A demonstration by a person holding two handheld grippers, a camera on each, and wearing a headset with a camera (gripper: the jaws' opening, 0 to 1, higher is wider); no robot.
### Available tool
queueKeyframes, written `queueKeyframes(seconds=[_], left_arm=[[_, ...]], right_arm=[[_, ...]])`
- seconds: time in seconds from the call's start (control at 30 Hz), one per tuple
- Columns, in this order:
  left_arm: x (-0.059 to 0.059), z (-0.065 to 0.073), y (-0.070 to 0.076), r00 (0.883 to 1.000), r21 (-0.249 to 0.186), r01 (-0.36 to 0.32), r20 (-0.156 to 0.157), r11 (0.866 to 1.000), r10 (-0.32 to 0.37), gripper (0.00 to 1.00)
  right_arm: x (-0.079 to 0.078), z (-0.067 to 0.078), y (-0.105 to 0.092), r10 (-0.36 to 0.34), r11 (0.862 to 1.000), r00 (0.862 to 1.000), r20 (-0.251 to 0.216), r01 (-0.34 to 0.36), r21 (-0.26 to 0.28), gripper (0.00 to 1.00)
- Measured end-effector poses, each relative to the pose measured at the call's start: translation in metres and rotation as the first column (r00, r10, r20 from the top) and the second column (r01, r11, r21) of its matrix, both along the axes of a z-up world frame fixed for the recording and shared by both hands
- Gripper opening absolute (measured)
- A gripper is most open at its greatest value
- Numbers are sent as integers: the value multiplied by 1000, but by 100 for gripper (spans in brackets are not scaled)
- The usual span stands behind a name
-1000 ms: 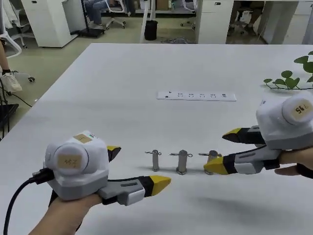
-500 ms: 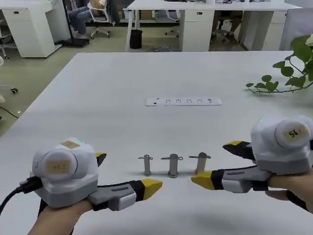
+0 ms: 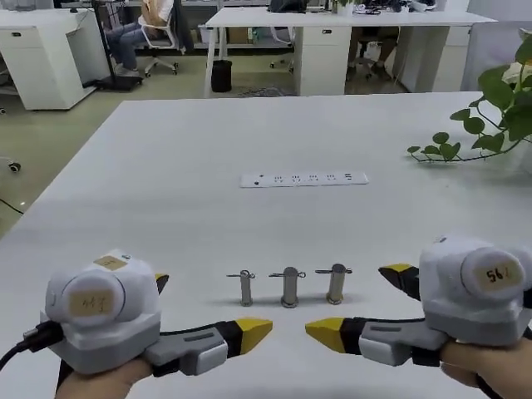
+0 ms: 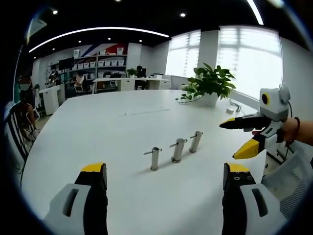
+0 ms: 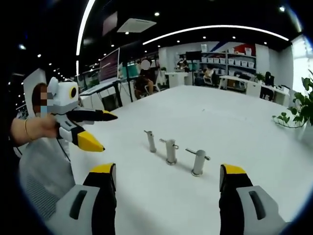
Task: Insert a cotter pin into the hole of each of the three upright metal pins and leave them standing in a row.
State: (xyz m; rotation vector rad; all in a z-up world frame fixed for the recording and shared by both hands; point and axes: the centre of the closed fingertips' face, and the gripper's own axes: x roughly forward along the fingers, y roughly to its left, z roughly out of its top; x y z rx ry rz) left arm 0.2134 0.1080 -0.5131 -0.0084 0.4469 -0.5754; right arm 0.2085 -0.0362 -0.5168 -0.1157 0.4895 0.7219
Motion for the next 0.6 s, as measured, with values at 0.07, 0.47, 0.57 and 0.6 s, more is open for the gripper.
queueKeyframes(seconds=[0.07, 0.47, 0.57, 0.6], left_arm=[[-2, -1, 1, 1000, -2, -5, 0, 1000, 5, 99], [-10, -3, 7, 999, 2, -32, -2, 999, 32, 97], [-11, -2, 7, 999, -2, -38, 0, 999, 38, 96], [-12, -2, 8, 999, -1, -38, -1, 999, 38, 96]], right_arm=[[-1, -1, 0, -13, 1000, 1000, 2, 13, 6, 85], [-7, -4, 0, -80, 997, 997, 20, 80, 20, 82], [-6, -2, 0, -89, 996, 995, 34, 89, 17, 82], [-6, -1, 1, -89, 996, 995, 32, 88, 26, 82]])
